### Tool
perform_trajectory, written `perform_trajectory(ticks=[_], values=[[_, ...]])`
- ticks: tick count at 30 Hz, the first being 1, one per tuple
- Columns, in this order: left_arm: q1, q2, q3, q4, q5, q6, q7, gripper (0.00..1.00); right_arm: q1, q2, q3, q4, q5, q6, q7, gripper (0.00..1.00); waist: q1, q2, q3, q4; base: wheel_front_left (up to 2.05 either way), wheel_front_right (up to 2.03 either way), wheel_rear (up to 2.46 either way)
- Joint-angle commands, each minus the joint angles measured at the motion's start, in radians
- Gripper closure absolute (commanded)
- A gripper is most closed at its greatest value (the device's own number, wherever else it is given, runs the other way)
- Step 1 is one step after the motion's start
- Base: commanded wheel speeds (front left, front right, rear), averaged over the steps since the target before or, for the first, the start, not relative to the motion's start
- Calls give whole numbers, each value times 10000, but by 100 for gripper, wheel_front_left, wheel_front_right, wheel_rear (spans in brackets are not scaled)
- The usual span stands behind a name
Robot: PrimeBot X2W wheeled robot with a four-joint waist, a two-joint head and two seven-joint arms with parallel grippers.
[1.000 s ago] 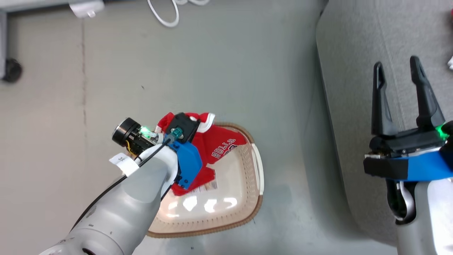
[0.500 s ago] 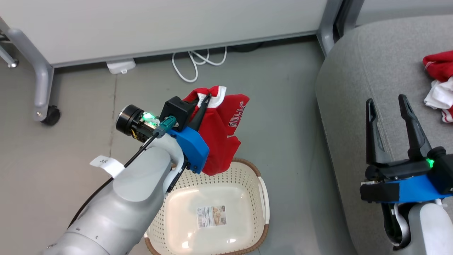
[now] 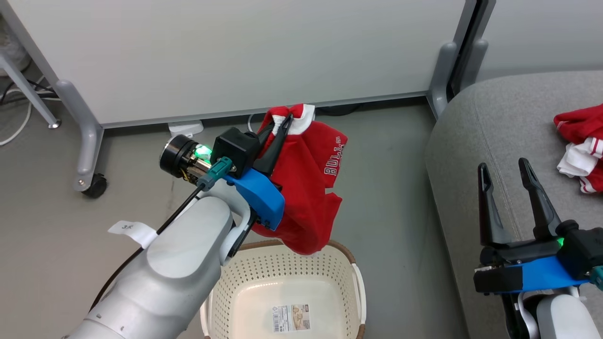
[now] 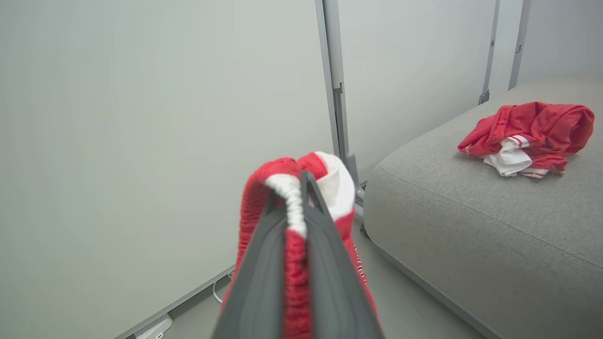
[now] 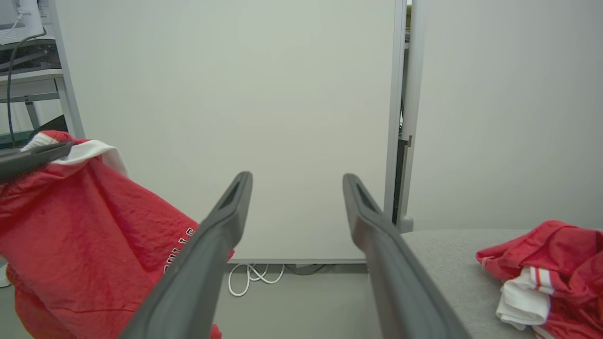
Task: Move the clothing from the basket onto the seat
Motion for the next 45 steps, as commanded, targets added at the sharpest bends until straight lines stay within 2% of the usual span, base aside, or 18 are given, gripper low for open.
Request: perform_trajectory(ticks=[1,15,29,35,45], values=[[139,66,65,-154,38,71,-45,100,204,43,15,48,-15,5,-34,0,1,-1,-153,95,0,0,0],[669,257,-64,-1043,-88,215,91,100,562,108,197,187,55,6,-34,0,1,-1,-672,296,0,0,0],[725,431,-165,-1487,-150,396,253,100,536,122,405,149,67,6,-34,0,1,-1,-575,363,0,0,0],[540,434,-212,-1643,-112,443,283,100,219,37,1096,270,-71,6,-34,0,1,-1,-374,424,0,0,0],[167,263,-315,-1711,-55,446,312,100,-738,-160,3415,1126,-28,6,-34,0,1,-1,44,647,0,0,0]])
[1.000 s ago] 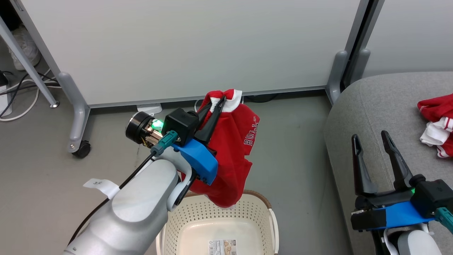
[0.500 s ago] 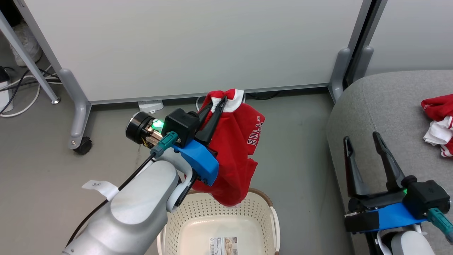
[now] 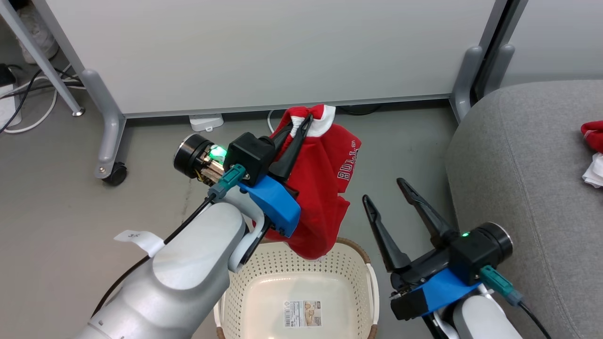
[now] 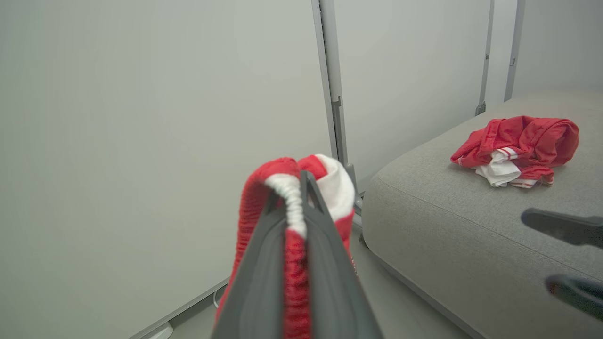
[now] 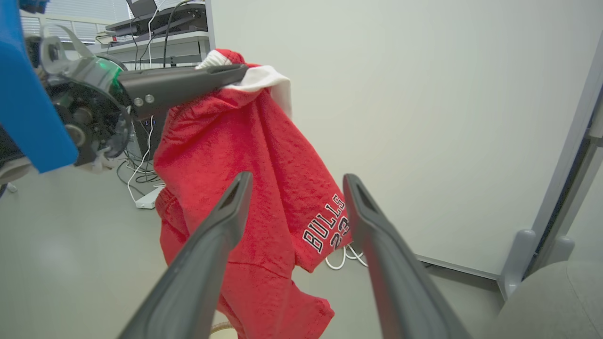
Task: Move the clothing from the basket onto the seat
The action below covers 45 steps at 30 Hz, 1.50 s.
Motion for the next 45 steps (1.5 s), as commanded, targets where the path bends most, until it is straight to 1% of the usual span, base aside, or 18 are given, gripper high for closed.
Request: perform_trajectory(ticks=[1,3,4,7,15,19,26,33,34,35,36,45], values=[[-224,-89,-41,-10,57,15,-12,100,-358,-95,396,267,35,6,-34,0,-1,0,120,114,0,0,0],[-278,-159,-83,7,107,4,-30,100,-608,-93,800,524,77,6,-34,0,-1,0,187,184,0,0,0],[-278,-159,-83,7,107,4,-30,100,-608,-93,800,524,77,6,-34,0,-1,0,187,184,0,0,0],[-409,-264,-144,56,120,-38,-55,100,-975,-83,1278,931,115,6,-34,0,-1,0,264,282,0,0,0],[-693,-584,-308,180,191,-111,-116,100,-1896,35,2213,2435,72,6,-34,0,-1,0,465,561,0,0,0],[-855,-778,-368,226,221,-161,-153,100,-2433,141,2268,3197,93,6,-35,0,-1,0,581,742,0,0,0],[-1088,-1082,-423,289,245,-210,-224,100,-3258,214,1962,4234,-477,6,-34,0,-1,0,793,1090,0,0,0],[-1206,-1330,-476,264,225,-256,-300,100,-3793,209,1817,4772,-163,6,-34,0,-1,0,940,1426,0,0,0],[-1208,-1349,-491,260,230,-260,-310,100,-3825,206,1823,4839,-83,6,-34,2,-1,0,946,1455,0,0,0],[-1213,-1364,-505,258,232,-269,-306,100,-3877,208,1848,4811,6,6,-34,80,-1,0,953,1486,0,0,0],[-1219,-1376,-510,261,227,-262,-310,100,-3908,208,1859,4824,56,6,-34,100,-1,0,954,1511,0,0,0],[-1181,-1452,-481,389,218,-268,-347,100,-3989,207,1983,4741,348,6,-34,100,-1,0,893,1519,0,0,0]])
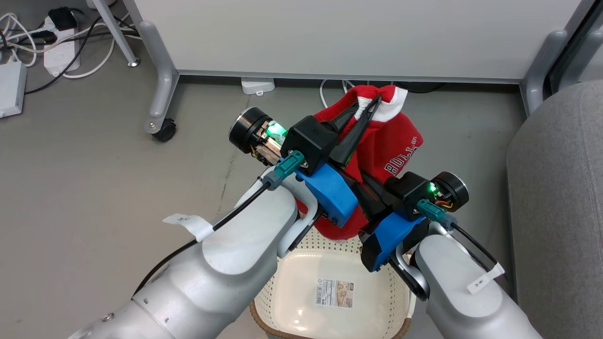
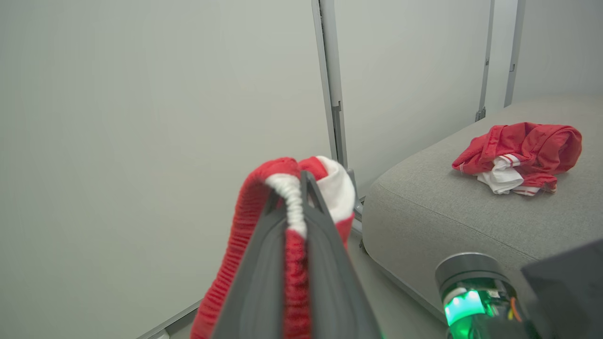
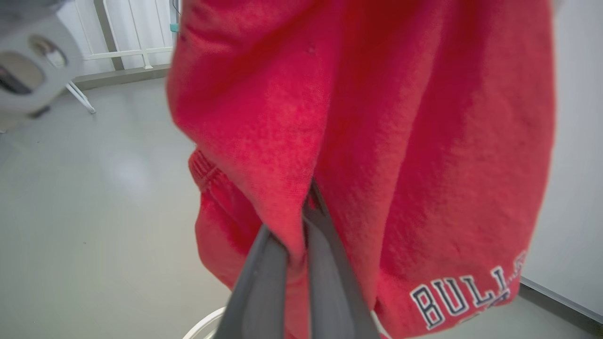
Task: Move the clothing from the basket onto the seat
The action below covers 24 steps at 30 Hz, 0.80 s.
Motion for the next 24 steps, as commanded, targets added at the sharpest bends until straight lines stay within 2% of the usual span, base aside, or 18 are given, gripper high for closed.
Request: perform_trajectory(ticks=[1,24], values=[[-143,2,44,27,29,-10,-53,100,-120,8,1,-43,96,6,-34,100,-1,0,-14,-19,0,0,0],[70,-15,209,199,201,-110,-69,100,-33,10,181,-148,343,6,-34,100,-1,0,-162,-120,0,0,0]])
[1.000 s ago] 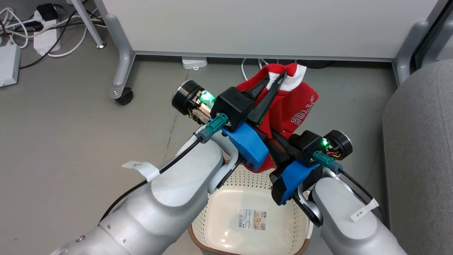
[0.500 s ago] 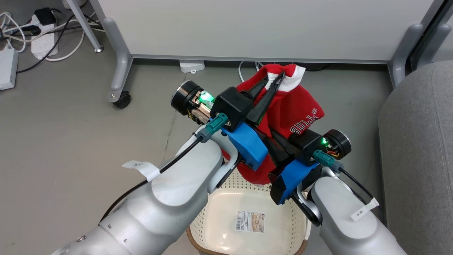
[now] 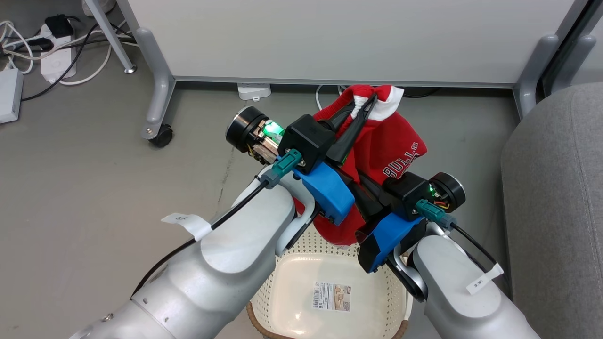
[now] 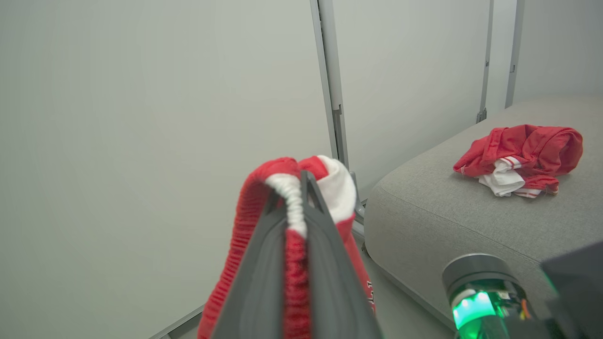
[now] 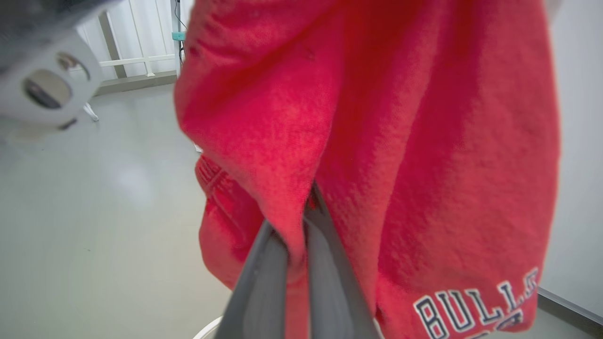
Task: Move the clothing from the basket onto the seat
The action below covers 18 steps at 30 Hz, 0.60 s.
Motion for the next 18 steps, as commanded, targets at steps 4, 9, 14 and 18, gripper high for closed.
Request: perform_trajectory(ticks=[4,9,14,18], values=[[81,15,74,17,93,-28,-48,100,-49,9,21,-48,9,6,-34,100,0,-1,-2,-9,0,0,0],[88,27,117,20,120,-42,-47,100,-79,9,35,-32,45,6,-34,100,0,-1,-1,-13,0,0,0],[119,15,215,87,27,4,-47,0,-107,9,62,-45,71,6,-34,100,0,-1,14,-24,0,0,0],[59,4,251,64,146,100,-46,0,-125,9,87,-95,104,6,-34,100,0,-1,34,-53,0,0,0]])
